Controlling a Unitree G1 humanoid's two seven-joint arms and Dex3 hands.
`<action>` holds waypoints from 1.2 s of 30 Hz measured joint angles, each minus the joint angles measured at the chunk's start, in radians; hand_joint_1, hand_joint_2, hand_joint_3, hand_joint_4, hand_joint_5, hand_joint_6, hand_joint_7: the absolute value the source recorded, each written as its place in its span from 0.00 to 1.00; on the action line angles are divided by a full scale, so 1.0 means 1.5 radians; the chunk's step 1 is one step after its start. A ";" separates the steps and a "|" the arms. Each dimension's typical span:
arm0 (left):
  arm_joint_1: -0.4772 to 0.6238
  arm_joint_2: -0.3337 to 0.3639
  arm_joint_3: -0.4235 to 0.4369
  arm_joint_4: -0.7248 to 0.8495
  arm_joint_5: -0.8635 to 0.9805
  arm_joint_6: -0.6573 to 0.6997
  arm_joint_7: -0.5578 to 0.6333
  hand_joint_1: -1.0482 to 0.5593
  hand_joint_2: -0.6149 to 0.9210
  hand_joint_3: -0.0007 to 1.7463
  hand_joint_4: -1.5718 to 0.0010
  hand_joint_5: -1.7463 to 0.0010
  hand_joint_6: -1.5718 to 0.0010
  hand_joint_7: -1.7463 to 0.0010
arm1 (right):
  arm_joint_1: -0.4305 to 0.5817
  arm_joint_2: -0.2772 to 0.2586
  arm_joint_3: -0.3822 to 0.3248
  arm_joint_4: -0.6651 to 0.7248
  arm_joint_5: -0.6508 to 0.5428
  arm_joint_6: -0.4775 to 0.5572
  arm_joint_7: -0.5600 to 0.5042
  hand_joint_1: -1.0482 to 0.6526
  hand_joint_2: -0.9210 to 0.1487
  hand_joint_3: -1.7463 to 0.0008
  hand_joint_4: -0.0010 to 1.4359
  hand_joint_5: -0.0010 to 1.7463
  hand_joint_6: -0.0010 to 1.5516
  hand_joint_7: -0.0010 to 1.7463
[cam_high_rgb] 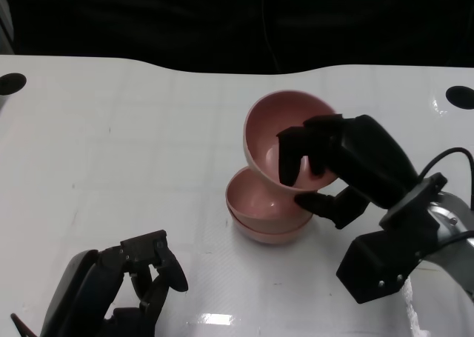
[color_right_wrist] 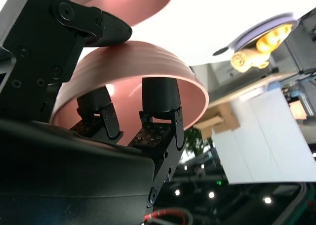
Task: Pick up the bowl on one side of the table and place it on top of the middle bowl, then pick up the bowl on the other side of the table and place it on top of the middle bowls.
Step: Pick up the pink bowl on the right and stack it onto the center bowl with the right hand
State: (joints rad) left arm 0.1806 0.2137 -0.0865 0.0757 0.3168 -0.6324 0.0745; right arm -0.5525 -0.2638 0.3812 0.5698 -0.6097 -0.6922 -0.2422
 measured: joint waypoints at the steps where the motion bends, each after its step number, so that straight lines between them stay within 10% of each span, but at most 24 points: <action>1: 0.000 0.000 0.000 0.000 0.000 0.000 0.000 0.58 0.67 0.73 0.45 0.03 0.49 0.17 | -0.003 0.002 0.001 0.006 0.001 0.002 0.009 0.56 0.56 0.26 0.67 1.00 0.48 1.00; 24: 0.001 -0.003 -0.001 -0.001 0.006 0.001 -0.002 0.57 0.68 0.72 0.46 0.04 0.49 0.18 | -0.040 0.026 0.011 0.131 0.012 0.003 0.054 0.57 0.51 0.28 0.65 1.00 0.52 0.91; 36: 0.001 -0.003 -0.002 -0.001 0.008 0.001 -0.002 0.58 0.68 0.72 0.47 0.04 0.50 0.18 | -0.050 0.040 0.002 0.166 0.118 -0.064 0.198 0.56 0.52 0.23 0.63 0.99 0.57 0.75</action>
State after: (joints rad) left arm 0.1818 0.2091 -0.0901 0.0745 0.3291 -0.6309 0.0709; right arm -0.6271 -0.2034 0.3841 0.8181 -0.4320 -0.7877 0.0555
